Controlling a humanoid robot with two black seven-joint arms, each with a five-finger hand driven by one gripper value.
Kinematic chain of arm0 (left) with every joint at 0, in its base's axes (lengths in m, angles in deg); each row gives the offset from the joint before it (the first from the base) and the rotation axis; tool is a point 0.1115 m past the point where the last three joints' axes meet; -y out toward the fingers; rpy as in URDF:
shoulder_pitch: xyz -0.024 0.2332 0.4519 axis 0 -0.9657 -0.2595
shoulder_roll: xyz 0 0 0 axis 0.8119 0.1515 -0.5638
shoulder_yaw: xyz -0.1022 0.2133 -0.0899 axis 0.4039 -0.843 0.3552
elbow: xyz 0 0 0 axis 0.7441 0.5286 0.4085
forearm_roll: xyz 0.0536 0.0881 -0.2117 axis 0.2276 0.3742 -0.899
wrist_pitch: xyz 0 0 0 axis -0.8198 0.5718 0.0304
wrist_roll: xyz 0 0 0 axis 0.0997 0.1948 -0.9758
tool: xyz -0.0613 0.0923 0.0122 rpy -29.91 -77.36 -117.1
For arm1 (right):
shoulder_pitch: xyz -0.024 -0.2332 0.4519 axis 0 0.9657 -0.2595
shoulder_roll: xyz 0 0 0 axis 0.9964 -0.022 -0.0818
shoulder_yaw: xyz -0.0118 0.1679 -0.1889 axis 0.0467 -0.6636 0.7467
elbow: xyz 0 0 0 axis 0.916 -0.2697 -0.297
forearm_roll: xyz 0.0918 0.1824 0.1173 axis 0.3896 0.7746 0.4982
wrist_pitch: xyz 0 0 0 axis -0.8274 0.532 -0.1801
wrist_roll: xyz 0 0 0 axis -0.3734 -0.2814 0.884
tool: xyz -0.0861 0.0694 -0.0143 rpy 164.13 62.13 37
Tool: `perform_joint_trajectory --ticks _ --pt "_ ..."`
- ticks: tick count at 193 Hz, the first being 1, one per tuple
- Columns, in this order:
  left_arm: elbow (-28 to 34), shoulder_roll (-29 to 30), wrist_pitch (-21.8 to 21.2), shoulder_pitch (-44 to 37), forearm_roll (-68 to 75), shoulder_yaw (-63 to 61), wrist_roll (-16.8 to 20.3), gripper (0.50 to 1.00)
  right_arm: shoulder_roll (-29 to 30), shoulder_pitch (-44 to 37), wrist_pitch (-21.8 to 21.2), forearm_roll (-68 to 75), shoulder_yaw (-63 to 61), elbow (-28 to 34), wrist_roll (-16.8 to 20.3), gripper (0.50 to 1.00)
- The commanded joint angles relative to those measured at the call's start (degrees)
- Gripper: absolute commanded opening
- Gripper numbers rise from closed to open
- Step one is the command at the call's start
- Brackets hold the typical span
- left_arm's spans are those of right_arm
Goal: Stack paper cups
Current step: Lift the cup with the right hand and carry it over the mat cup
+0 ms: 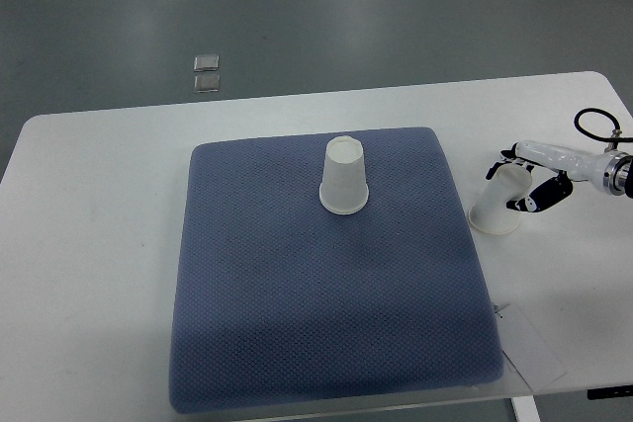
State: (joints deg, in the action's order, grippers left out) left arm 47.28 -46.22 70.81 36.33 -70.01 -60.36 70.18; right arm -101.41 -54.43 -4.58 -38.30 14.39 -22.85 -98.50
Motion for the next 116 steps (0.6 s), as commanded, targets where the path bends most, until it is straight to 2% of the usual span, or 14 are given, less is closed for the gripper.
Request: perform_joint_trajectory --ticks 1,40,60,83,116 --pt "0.0 0.0 0.0 0.0 0.0 0.0 0.0 1.0 -0.5 -0.5 0.2 0.1 -0.6 0.1 -0.1 0.5" --pt "0.0 0.0 0.0 0.0 0.0 0.0 0.0 1.0 -1.8 -6.6 -1.1 0.7 -2.7 3.2 -0.8 0.5" --pt "0.0 0.0 0.0 0.0 0.0 0.0 0.0 1.0 -3.7 -12.5 -5.2 1.2 -5.4 7.4 -0.9 0.5" --pt "0.0 0.0 0.0 0.0 0.0 0.0 0.0 1.0 -3.2 -18.1 -10.2 1.9 -9.1 11.9 -0.8 0.5" --pt "0.0 0.0 0.0 0.0 0.0 0.0 0.0 1.0 -0.2 -24.0 -12.3 2.7 -9.4 15.5 -0.4 0.5"
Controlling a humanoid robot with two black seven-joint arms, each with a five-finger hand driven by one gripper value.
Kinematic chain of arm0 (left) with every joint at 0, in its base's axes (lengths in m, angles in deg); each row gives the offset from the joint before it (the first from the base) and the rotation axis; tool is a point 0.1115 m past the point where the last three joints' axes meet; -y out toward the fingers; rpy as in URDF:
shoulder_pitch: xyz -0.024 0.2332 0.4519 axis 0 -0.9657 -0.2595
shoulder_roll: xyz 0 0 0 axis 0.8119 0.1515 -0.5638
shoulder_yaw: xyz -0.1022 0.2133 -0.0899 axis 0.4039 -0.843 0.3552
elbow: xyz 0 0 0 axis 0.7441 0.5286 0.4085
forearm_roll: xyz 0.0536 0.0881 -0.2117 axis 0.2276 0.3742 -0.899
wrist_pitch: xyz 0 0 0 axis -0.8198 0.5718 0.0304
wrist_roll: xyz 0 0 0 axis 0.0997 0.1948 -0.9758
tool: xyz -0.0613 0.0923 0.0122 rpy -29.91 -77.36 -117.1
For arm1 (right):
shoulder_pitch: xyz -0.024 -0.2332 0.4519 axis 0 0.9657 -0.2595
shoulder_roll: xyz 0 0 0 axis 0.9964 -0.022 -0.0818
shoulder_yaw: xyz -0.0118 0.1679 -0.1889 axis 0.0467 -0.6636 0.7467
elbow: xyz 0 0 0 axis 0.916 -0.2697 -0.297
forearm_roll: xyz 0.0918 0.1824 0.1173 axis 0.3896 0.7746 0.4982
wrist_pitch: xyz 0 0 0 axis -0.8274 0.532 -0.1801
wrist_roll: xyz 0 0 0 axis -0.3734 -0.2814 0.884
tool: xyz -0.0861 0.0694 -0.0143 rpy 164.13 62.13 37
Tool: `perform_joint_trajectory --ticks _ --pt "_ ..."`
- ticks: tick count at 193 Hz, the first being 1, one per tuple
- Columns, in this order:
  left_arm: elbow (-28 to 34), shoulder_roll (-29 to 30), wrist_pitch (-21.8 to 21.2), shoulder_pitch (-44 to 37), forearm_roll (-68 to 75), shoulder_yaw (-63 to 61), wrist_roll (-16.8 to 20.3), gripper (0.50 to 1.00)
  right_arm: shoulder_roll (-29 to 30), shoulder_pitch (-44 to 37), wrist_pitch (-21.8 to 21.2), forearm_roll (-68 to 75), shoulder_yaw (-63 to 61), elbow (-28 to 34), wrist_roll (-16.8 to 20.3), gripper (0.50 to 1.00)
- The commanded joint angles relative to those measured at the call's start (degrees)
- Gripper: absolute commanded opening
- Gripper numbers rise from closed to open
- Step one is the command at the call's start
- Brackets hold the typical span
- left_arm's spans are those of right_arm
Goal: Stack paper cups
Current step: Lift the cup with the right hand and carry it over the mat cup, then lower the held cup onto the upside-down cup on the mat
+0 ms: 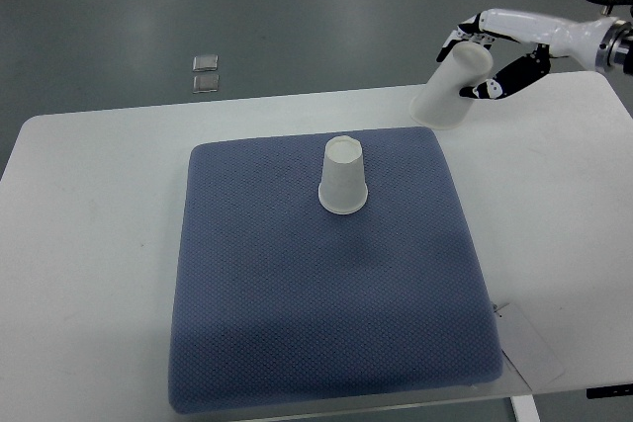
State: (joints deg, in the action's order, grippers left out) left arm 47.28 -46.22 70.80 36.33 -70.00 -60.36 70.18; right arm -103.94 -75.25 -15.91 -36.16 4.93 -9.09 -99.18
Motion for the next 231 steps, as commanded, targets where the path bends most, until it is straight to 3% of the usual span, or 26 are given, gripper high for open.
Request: perform_joint_trajectory --ticks 1,103,231 --pt "0.0 0.0 0.0 0.0 0.0 0.0 0.0 1.0 2.7 -3.4 -1.0 0.6 0.0 1.8 0.2 0.5" --pt "0.0 0.0 0.0 0.0 0.0 0.0 0.0 1.0 15.3 -8.3 -2.0 0.1 8.3 -2.8 0.7 0.5" --pt "0.0 0.0 0.0 0.0 0.0 0.0 0.0 1.0 18.4 -5.8 -1.4 -3.3 10.5 -8.1 1.6 0.5"
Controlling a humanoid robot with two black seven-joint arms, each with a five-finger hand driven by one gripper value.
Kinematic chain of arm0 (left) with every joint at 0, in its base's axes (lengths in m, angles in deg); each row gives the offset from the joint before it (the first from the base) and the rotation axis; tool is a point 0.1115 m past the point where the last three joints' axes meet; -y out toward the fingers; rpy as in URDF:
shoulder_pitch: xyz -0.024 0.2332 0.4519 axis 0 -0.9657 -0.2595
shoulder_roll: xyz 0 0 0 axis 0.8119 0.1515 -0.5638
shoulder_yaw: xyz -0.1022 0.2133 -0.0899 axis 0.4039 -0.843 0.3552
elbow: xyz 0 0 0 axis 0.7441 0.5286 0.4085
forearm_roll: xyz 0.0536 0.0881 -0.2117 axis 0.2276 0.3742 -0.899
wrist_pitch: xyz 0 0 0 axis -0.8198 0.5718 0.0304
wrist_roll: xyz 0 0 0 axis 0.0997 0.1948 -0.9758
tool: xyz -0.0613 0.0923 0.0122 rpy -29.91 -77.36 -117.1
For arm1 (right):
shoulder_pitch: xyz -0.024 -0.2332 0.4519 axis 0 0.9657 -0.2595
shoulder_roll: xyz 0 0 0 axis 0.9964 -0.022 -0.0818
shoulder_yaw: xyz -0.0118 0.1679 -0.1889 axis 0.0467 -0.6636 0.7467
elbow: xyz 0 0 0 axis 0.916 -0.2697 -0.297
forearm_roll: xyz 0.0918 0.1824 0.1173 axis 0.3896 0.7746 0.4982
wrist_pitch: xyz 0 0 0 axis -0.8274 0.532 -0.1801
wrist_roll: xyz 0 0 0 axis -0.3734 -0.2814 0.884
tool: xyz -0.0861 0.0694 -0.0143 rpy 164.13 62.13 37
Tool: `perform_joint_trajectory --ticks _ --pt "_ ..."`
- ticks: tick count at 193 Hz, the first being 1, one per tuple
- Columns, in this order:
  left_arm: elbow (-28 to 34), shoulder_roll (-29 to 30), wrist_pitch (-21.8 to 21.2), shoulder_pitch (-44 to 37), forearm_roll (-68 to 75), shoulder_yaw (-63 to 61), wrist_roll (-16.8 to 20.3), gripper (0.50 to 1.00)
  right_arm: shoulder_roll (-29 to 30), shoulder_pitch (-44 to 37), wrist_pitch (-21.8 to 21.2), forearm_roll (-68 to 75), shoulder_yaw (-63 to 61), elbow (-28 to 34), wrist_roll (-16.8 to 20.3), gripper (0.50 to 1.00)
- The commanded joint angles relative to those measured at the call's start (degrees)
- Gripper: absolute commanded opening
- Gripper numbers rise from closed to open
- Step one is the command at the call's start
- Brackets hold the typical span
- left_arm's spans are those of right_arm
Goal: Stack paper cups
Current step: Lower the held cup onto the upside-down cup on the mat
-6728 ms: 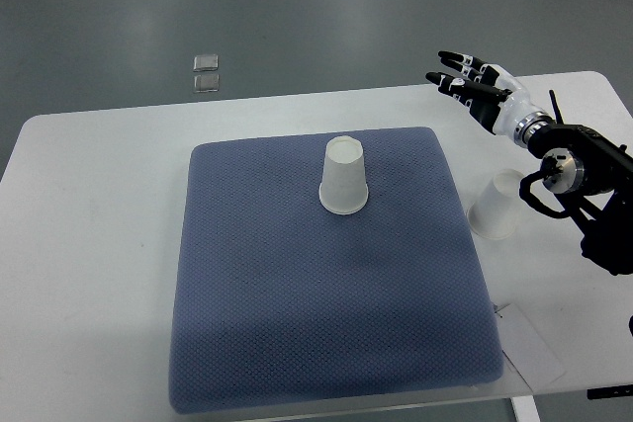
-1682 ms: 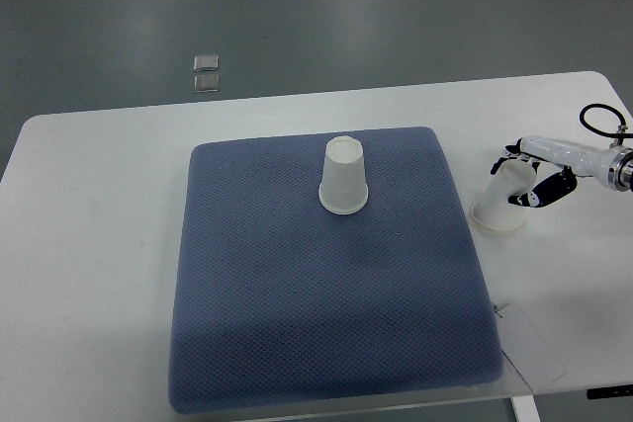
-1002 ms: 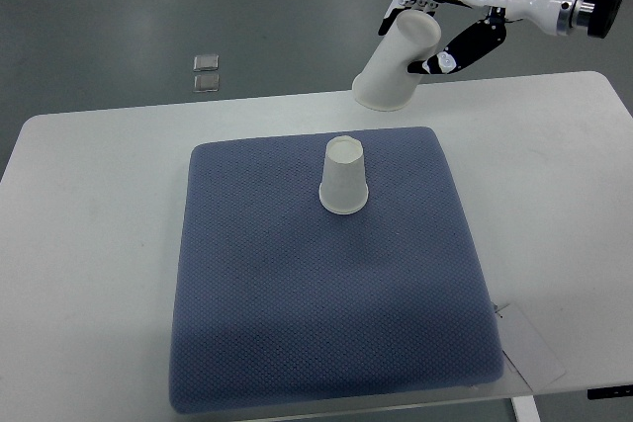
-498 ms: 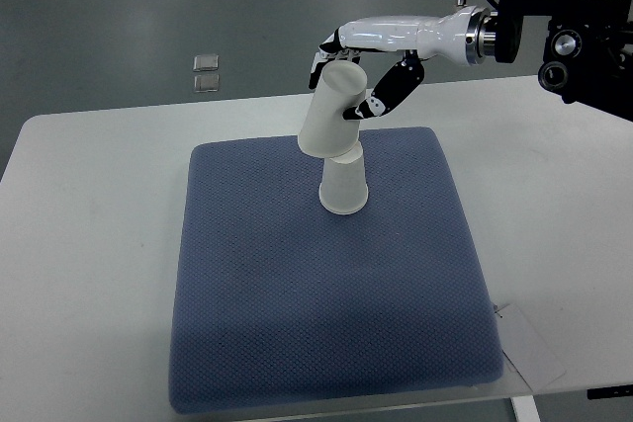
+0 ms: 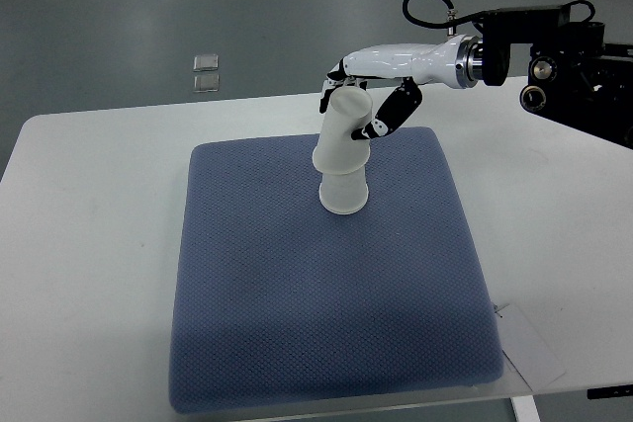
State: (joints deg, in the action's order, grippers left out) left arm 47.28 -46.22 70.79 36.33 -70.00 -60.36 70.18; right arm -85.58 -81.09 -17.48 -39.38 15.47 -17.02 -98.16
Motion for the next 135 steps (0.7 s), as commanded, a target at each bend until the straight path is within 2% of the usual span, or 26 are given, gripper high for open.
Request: perform_joint_trajectory --ticks 1,110,111,115,125,135 --pt "0.0 0.0 0.0 0.0 0.0 0.0 0.0 1.0 0.1 0.0 0.1 -0.1 -0.1 -0.1 0.5 0.5" --pt "0.0 0.0 0.0 0.0 0.0 0.0 0.0 1.0 1.0 0.7 0.0 -2.2 -0.1 -2.0 0.5 0.5" --pt "0.0 0.0 0.0 0.0 0.0 0.0 0.0 1.0 1.0 0.8 0.1 -2.2 -0.1 -2.1 0.5 0.527" --pt "0.0 0.0 0.0 0.0 0.0 0.0 0.0 1.0 1.0 1.1 0.1 -2.2 -0.1 -2.1 0.5 0.56" --pt "0.0 0.0 0.0 0.0 0.0 0.0 0.0 1.0 1.1 1.3 -0.1 -2.1 -0.1 -2.1 0.5 0.592" --pt "0.0 0.0 0.0 0.0 0.0 0.0 0.0 1.0 1.1 1.5 -0.3 -2.0 -0.1 -2.1 0.5 0.648"
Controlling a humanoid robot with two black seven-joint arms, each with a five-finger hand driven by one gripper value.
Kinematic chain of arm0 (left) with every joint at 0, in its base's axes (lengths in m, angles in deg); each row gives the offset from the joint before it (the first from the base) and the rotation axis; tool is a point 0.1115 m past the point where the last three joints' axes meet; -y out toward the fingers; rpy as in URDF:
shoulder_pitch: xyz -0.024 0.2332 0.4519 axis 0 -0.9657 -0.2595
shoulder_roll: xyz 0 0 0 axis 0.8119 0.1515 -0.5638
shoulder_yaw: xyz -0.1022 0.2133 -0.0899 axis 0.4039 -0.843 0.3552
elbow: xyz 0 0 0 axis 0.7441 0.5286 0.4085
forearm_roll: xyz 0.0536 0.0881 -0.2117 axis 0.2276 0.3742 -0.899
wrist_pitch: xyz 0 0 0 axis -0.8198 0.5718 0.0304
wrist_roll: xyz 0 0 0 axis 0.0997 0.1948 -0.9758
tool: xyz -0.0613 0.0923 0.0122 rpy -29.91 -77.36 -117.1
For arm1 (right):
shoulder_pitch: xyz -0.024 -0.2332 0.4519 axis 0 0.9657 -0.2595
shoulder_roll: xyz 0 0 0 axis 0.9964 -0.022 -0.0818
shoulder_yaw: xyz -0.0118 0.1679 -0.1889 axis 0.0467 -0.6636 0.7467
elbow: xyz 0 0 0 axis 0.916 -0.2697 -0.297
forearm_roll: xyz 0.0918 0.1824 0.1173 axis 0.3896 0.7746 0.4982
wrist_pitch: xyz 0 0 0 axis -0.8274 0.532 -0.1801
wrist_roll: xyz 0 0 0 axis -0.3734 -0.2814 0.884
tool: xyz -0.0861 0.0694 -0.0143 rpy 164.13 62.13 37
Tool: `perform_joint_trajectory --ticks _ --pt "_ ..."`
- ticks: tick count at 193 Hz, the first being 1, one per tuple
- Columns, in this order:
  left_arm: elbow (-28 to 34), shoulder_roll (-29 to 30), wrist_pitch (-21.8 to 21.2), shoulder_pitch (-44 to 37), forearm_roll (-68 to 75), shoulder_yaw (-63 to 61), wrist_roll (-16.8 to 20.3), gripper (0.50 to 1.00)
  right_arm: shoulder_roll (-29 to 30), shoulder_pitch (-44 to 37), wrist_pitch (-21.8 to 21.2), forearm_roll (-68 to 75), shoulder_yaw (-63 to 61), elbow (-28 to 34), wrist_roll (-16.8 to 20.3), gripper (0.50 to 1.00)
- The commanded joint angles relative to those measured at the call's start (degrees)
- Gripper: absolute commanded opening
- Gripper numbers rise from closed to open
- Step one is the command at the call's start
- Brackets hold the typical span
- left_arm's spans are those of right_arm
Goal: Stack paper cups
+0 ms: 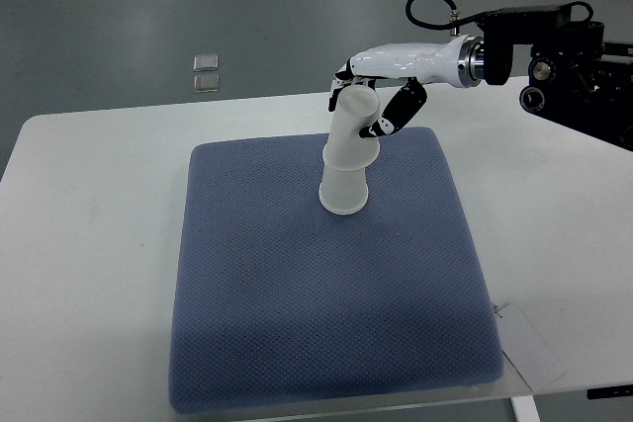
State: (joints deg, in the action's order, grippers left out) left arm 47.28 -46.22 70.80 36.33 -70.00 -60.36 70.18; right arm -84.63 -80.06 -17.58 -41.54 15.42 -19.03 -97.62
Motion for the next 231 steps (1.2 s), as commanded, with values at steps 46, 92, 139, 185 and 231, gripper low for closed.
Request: perform_joint_trajectory --ticks 46,92,139,185,231 --pt "0.0 0.0 0.0 0.0 0.0 0.0 0.0 1.0 0.2 1.5 -0.3 0.7 -0.1 0.0 0.0 0.864" --pt "0.0 0.0 0.0 0.0 0.0 0.0 0.0 1.0 0.0 1.4 -0.4 0.9 -0.7 0.8 0.0 0.911" --pt "0.0 0.0 0.0 0.0 0.0 0.0 0.0 1.0 -1.3 1.5 -0.6 5.6 -4.0 0.9 0.1 0.911" --pt "0.0 0.0 0.0 0.0 0.0 0.0 0.0 1.0 -3.1 6.5 1.0 31.0 -9.3 -2.9 5.5 0.907" --pt "0.0 0.0 0.0 0.0 0.0 0.0 0.0 1.0 -1.5 16.6 11.2 47.9 -21.4 -7.4 11.2 0.907"
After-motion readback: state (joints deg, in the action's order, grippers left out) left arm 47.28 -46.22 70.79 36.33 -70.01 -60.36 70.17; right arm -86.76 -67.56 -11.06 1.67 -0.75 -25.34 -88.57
